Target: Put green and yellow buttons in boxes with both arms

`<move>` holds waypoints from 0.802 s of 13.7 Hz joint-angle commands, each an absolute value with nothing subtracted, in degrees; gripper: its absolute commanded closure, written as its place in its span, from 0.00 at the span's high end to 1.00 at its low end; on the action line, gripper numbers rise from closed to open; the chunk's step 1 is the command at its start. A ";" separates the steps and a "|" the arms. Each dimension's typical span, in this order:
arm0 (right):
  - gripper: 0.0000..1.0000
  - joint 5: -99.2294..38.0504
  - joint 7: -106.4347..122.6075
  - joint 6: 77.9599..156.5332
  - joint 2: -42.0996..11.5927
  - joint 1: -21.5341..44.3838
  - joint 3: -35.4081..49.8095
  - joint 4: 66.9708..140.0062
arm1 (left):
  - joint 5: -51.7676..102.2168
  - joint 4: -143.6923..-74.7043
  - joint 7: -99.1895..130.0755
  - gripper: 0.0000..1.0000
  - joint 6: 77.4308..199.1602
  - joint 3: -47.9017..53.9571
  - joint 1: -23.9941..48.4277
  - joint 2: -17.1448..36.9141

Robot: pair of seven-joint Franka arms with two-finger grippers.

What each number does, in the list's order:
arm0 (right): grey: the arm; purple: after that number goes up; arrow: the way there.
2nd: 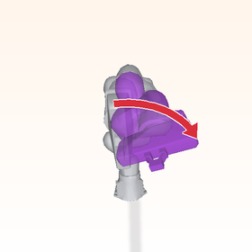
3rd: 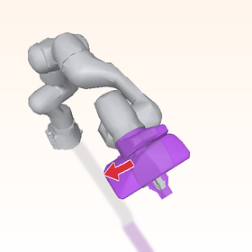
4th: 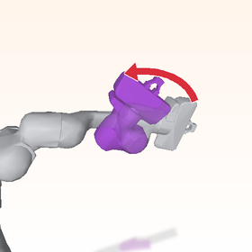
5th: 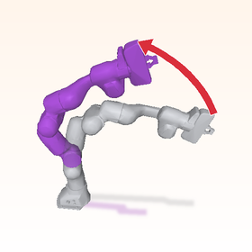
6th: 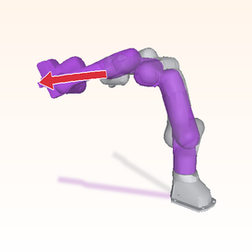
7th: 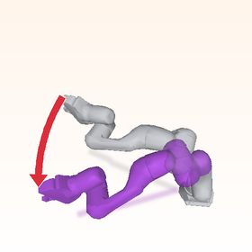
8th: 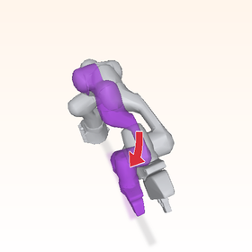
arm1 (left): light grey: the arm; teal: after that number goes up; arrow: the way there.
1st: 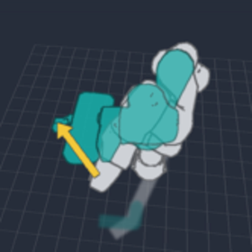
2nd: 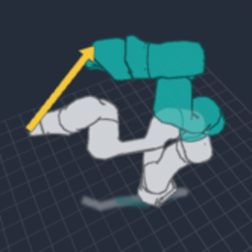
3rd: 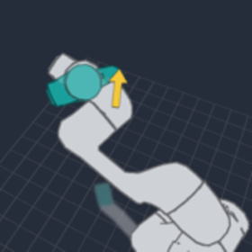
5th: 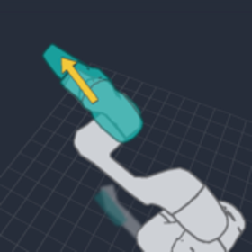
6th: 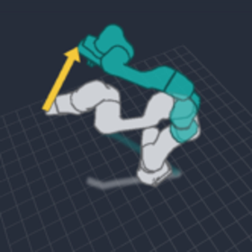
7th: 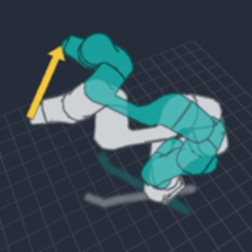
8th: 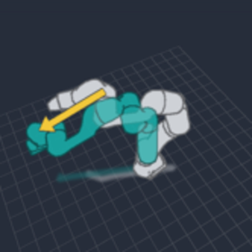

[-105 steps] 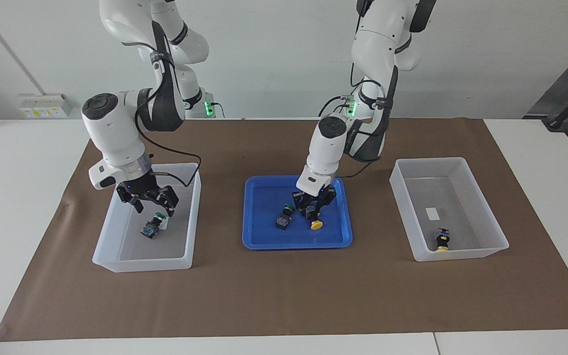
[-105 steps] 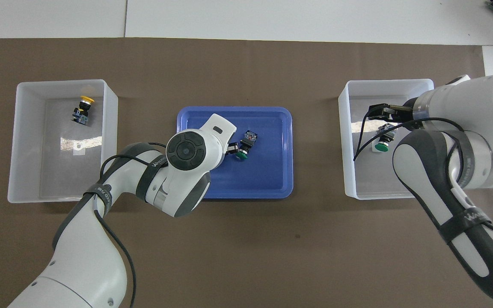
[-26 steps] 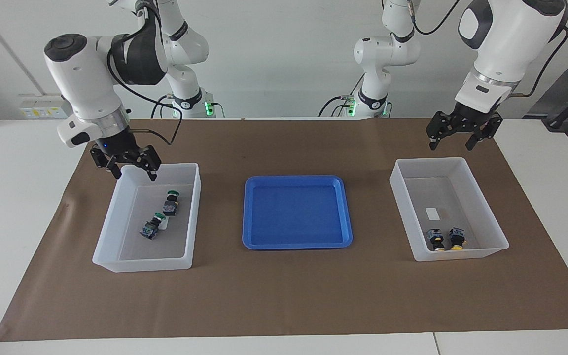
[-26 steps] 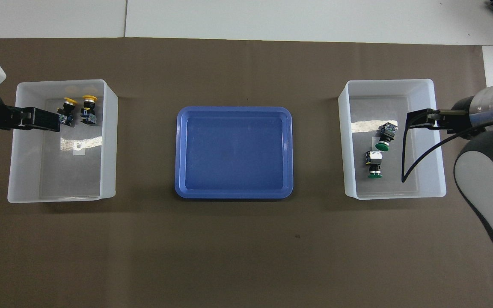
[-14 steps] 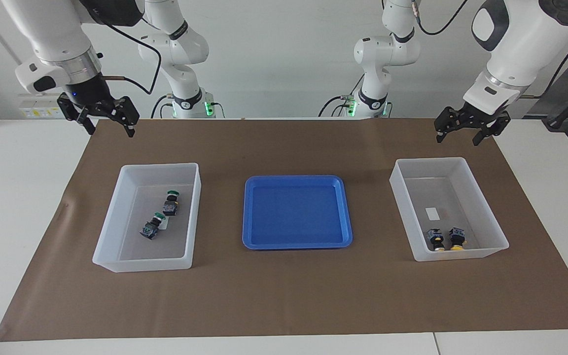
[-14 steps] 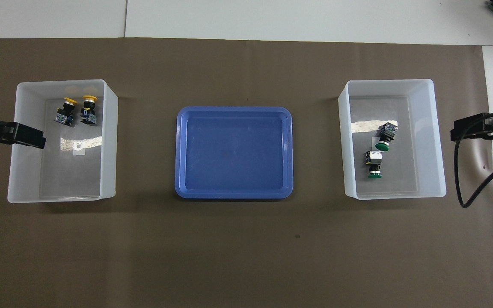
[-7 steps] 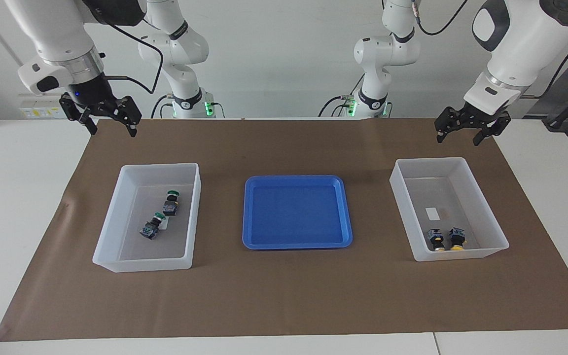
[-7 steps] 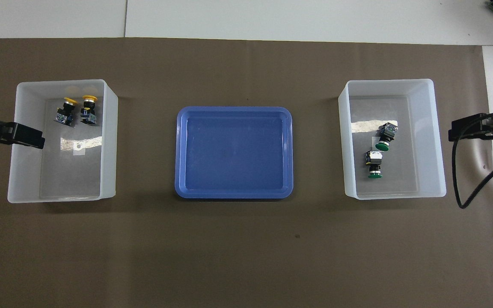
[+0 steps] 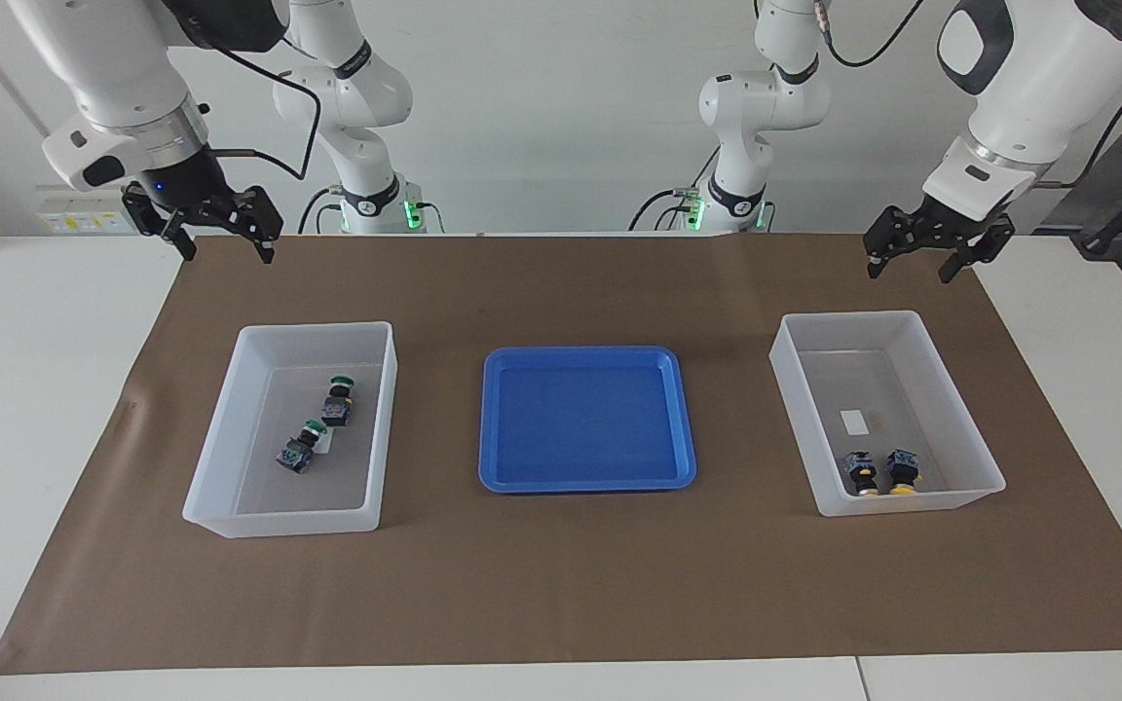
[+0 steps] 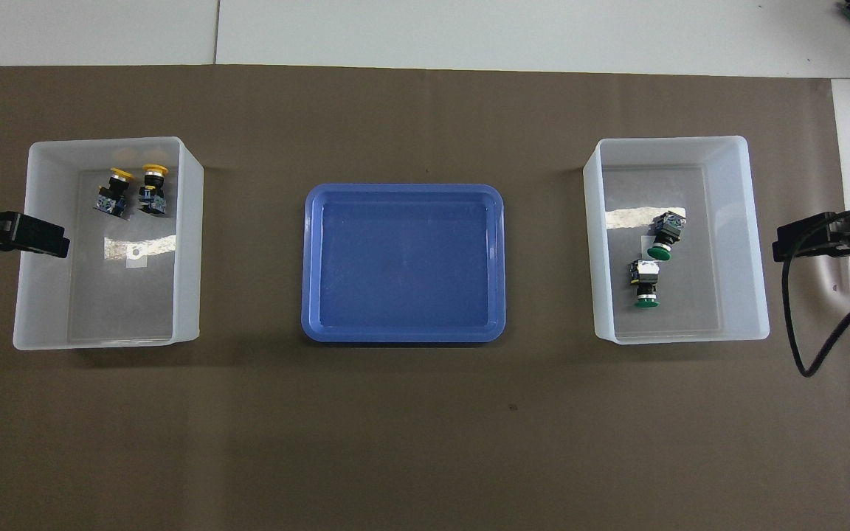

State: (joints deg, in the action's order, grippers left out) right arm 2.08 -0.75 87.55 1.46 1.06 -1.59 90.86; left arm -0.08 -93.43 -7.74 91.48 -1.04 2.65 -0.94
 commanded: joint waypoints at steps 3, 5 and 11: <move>1.00 1.76 1.50 87.54 2.55 0.18 -1.06 91.84 | 0.53 -93.34 -7.21 1.00 89.91 -1.41 2.81 -1.58; 1.00 1.76 1.58 87.37 2.64 0.26 -1.05 92.02 | 0.53 -93.51 -7.21 1.00 89.91 -1.41 2.81 -1.67; 1.00 2.64 1.41 87.28 2.72 0.70 -0.62 92.02 | 0.53 -93.87 -7.21 1.00 90.00 -1.41 2.81 -2.11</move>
